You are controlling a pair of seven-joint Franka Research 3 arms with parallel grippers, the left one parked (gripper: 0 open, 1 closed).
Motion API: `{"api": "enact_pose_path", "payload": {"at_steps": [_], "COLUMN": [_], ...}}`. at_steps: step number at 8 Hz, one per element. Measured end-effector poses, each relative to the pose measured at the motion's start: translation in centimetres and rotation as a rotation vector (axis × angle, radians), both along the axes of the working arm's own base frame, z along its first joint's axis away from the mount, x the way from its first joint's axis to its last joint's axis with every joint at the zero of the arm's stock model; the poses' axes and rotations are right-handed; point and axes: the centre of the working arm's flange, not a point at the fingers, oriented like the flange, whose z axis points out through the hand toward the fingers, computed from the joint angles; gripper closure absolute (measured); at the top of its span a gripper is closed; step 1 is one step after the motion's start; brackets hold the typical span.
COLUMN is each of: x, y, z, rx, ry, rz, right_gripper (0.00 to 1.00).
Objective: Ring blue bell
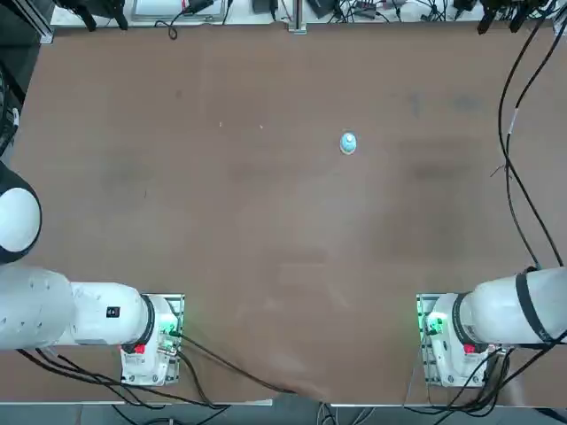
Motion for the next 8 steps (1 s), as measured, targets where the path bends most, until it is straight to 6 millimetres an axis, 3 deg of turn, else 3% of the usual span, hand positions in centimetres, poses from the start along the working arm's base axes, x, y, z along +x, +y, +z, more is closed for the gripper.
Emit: {"api": "enact_pose_path", "payload": {"at_steps": [5,7,8], "x": [0.3,1.0,1.3], "y": [-0.1,-0.1,-0.1], "z": [-0.8,-2.3,-2.9], "rx": [0.0,0.0,0.0], "ry": [0.015,0.042,0.052], "rz": [-0.004,-0.003,-0.003], "right_gripper": [0.01,0.05,0.15]}}
